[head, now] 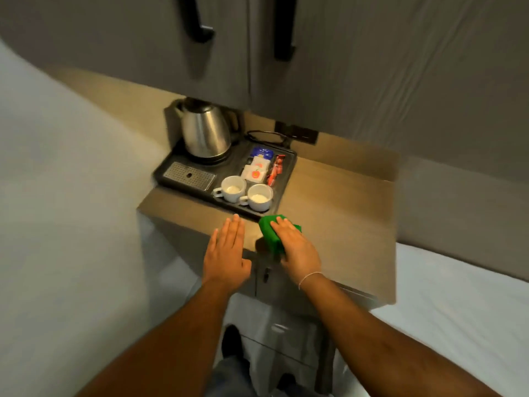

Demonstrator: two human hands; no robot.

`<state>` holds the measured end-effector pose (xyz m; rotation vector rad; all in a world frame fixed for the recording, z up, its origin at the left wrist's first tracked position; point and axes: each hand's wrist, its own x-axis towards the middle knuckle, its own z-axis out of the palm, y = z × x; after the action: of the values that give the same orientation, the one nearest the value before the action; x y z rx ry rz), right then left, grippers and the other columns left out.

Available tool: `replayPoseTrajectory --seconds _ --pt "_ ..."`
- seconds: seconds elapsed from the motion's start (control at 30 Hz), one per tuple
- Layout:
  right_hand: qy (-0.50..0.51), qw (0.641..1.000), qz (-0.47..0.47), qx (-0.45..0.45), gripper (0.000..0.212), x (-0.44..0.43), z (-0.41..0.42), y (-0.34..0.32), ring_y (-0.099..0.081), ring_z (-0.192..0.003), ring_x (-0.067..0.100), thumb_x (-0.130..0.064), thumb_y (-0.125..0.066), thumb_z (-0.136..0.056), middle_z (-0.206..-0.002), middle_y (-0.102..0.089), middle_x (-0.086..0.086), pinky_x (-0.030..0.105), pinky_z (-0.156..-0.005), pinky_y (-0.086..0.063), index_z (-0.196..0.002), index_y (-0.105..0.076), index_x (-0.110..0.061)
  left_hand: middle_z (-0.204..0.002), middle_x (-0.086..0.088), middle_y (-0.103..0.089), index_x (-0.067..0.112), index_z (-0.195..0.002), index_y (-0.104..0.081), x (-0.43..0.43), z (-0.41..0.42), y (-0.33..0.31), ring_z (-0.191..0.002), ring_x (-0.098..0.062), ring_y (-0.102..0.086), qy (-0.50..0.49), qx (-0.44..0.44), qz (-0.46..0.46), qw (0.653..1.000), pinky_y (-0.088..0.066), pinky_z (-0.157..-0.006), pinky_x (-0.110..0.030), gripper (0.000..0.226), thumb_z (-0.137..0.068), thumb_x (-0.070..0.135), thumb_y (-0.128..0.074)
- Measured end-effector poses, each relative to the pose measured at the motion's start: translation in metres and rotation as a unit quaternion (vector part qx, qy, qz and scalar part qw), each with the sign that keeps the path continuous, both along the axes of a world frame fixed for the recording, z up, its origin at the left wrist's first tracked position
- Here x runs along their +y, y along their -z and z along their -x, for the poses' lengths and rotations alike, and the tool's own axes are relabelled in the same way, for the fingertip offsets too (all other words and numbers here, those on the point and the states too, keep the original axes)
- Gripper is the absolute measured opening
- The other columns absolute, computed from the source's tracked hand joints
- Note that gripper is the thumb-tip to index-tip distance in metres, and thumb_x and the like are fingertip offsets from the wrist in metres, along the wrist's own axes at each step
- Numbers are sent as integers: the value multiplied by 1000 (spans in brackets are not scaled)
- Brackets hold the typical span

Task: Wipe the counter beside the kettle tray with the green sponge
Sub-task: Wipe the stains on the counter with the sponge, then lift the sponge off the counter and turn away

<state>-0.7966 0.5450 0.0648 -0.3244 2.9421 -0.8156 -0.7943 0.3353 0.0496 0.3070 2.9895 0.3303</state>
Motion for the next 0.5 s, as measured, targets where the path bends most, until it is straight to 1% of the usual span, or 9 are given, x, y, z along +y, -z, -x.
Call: replayPoseTrajectory --seconds 0.07,0.13,0.2,0.27,0.33,0.4,0.5 --pt "-72 997 10 -5 79 -33 -3 9 -28 -165 29 8 -67 -95 -176 -31 12 38 -136 -20 -166 -38 -10 -184 -7 7 14 -173 2 -29 -30 2 -170 -25 6 -62 5 13 998 -1 -138 -49 107 -89 34 -59" --pt "-146 989 15 -25 76 -75 -15 17 -26 -166 30 9 -63 -97 -177 -29 13 39 -136 -21 -167 -37 -9 -184 -6 6 14 -173 1 -64 -71 5 -170 -25 4 -124 -3 31 992 -4 -137 -48 106 -89 37 -59" --pt "-187 981 28 -38 74 -115 -36 20 -27 -166 27 8 -59 -99 -177 -29 11 40 -134 -25 -167 -37 -12 -184 -4 11 16 -173 7 -99 -119 5 -170 -23 8 -188 -31 39 981 0 -137 -47 104 -92 39 -56" --pt "-225 972 49 -54 75 -160 -69 22 -33 -164 27 7 -60 -98 -176 -32 9 43 -131 -33 -166 -40 -15 -183 -4 18 17 -172 13 -135 -179 5 -169 -22 16 -276 -58 43 958 6 -137 -46 101 -97 42 -50" --pt "-266 959 47 -81 77 -205 -106 21 -40 -160 31 7 -61 -97 -176 -34 8 47 -126 -41 -166 -41 -18 -182 -3 21 17 -172 14 -163 -242 4 -168 -22 19 -356 -64 47 931 8 -137 -46 97 -100 42 -47" --pt "-309 944 35 -107 77 -242 -144 17 -49 -153 35 4 -63 -97 -174 -39 6 52 -121 -47 -166 -42 -21 -181 -3 23 17 -171 15 -181 -300 4 -168 -22 20 -414 -70 51 906 11 -136 -44 95 -102 41 -45" --pt "-392 910 11 -134 72 -299 -208 14 -59 -142 37 0 -63 -98 -167 -50 6 50 -117 -50 -164 -46 -22 -179 -2 26 18 -171 17 -207 -388 6 -167 -22 22 -486 -71 43 870 13 -134 -42 92 -104 38 -43"
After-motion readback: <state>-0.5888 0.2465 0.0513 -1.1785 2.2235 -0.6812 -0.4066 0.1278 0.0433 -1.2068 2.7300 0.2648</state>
